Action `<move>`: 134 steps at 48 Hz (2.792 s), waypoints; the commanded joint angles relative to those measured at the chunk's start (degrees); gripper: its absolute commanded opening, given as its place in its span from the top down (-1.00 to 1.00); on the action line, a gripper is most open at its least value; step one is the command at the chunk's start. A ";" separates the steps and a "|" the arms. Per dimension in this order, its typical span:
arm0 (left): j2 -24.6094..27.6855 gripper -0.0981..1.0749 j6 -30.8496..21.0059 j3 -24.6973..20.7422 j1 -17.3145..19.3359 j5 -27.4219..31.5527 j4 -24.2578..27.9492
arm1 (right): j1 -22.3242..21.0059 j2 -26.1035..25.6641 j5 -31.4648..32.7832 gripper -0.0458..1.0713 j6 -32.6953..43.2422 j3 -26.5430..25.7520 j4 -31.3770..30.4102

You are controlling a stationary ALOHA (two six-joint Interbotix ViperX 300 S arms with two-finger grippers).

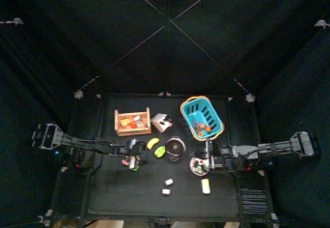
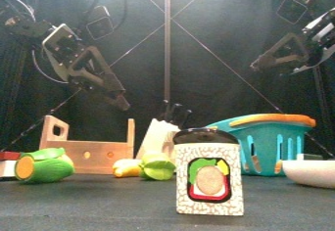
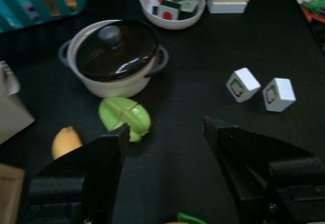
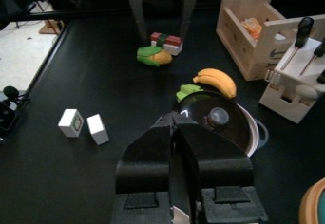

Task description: Grab sushi piece

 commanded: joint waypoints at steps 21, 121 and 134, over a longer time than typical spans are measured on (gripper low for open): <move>13.97 -0.79 -0.35 -19.51 -5.27 15.82 -13.89 | 0.09 -0.18 0.79 0.89 0.09 -0.44 0.70; 18.28 -0.24 -0.35 -28.65 -5.45 28.30 -7.29 | 0.18 -0.18 1.05 0.89 0.09 0.18 0.88; 14.77 -0.24 -0.35 -21.36 -4.04 22.15 -7.47 | 0.09 -0.18 1.05 0.89 0.09 0.35 0.88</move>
